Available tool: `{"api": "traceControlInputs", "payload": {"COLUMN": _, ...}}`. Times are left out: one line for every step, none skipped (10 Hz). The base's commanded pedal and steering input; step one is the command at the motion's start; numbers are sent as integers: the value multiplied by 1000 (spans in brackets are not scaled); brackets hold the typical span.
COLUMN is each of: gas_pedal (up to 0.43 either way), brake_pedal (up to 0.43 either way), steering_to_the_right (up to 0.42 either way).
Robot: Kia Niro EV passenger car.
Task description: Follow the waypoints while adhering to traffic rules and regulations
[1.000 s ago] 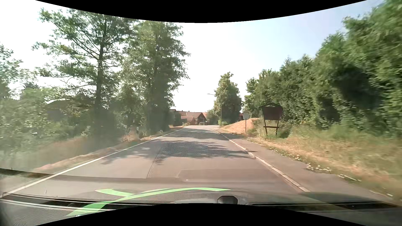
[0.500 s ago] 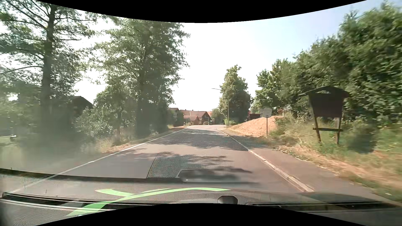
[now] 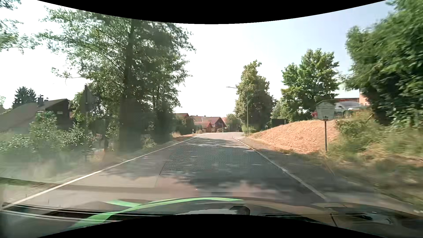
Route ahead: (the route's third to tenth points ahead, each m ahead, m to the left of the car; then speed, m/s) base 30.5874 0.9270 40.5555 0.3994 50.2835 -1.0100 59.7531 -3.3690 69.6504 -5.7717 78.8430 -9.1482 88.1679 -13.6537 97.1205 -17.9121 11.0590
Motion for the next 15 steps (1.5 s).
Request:
{"api": "traceControlInputs", "payload": {"gas_pedal": 98, "brake_pedal": 0, "steering_to_the_right": -7}}
{"api": "traceControlInputs", "payload": {"gas_pedal": 118, "brake_pedal": 0, "steering_to_the_right": -7}}
{"api": "traceControlInputs", "payload": {"gas_pedal": 130, "brake_pedal": 0, "steering_to_the_right": -6}}
{"api": "traceControlInputs", "payload": {"gas_pedal": 138, "brake_pedal": 0, "steering_to_the_right": -6}}
{"api": "traceControlInputs", "payload": {"gas_pedal": 138, "brake_pedal": 0, "steering_to_the_right": -6}}
{"api": "traceControlInputs", "payload": {"gas_pedal": 138, "brake_pedal": 0, "steering_to_the_right": -6}}
{"api": "traceControlInputs", "payload": {"gas_pedal": 150, "brake_pedal": 0, "steering_to_the_right": -6}}
{"api": "traceControlInputs", "payload": {"gas_pedal": 157, "brake_pedal": 0, "steering_to_the_right": -6}}
{"api": "traceControlInputs", "payload": {"gas_pedal": 157, "brake_pedal": 0, "steering_to_the_right": -6}}
{"api": "traceControlInputs", "payload": {"gas_pedal": 169, "brake_pedal": 0, "steering_to_the_right": -5}}
{"api": "traceControlInputs", "payload": {"gas_pedal": 169, "brake_pedal": 0, "steering_to_the_right": -4}}
{"api": "traceControlInputs", "payload": {"gas_pedal": 169, "brake_pedal": 0, "steering_to_the_right": -4}}
{"api": "traceControlInputs", "payload": {"gas_pedal": 177, "brake_pedal": 0, "steering_to_the_right": -3}}
{"api": "traceControlInputs", "payload": {"gas_pedal": 177, "brake_pedal": 0, "steering_to_the_right": -2}}
{"api": "traceControlInputs", "payload": {"gas_pedal": 169, "brake_pedal": 0, "steering_to_the_right": 0}}
